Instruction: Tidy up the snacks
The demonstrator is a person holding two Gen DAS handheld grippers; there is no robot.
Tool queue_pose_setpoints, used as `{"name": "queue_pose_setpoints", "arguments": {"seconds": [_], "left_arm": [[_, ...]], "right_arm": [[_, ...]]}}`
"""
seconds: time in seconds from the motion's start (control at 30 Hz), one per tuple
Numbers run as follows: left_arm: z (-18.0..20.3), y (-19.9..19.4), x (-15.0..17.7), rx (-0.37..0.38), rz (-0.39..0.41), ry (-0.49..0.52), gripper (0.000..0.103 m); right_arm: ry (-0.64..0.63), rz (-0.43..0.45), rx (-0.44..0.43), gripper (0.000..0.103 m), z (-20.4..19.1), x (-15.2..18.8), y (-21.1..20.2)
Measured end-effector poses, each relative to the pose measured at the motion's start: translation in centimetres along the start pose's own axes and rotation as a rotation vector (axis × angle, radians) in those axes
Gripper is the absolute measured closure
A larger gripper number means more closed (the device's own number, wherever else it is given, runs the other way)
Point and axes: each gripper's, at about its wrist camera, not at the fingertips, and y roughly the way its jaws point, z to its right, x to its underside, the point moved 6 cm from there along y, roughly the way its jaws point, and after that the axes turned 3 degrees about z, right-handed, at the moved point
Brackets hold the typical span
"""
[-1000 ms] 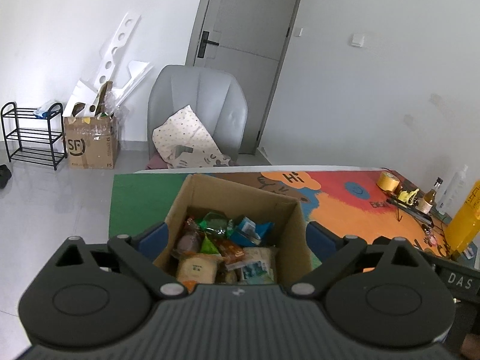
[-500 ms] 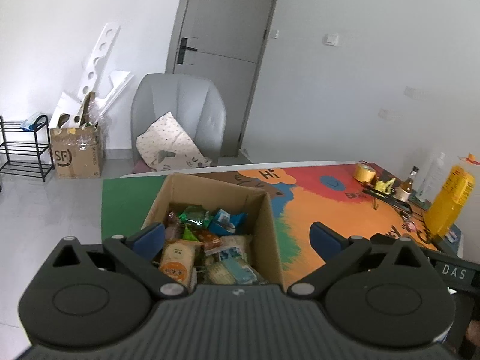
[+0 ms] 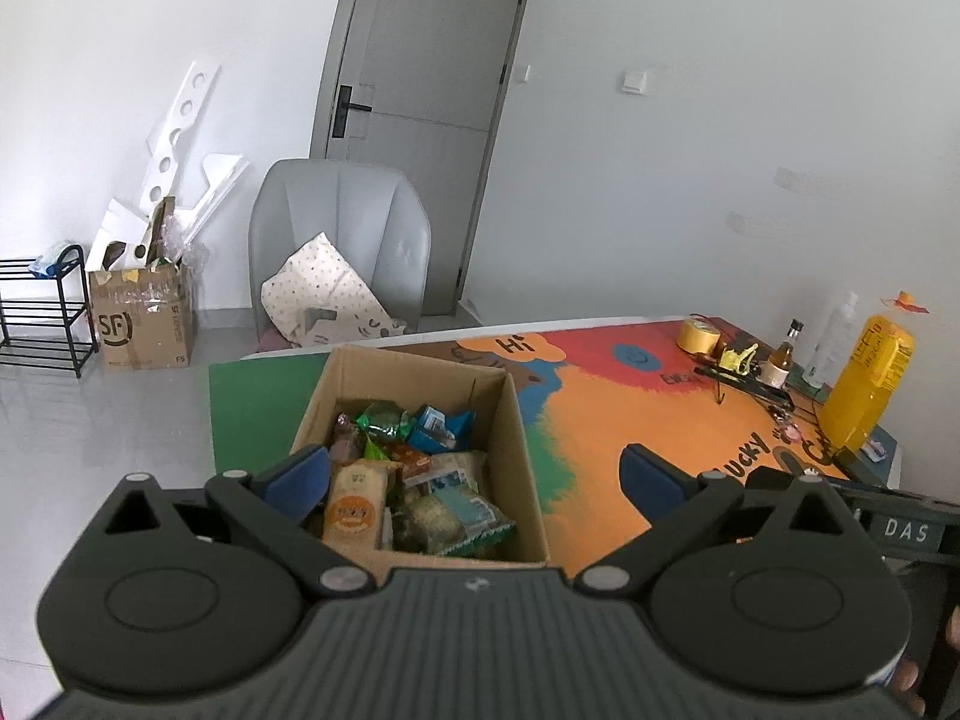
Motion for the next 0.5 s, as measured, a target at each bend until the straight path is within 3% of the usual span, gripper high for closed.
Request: {"name": "queue_pose_setpoints", "arguments": {"seconds": [0.5], "left_arm": [[0.1, -4.2, 1.1, 0.036, -0.011, 0.057, 0.001]], "right_arm": [[-0.009, 0.016, -0.021, 0.000, -0.3, -0.6, -4.0]]}}
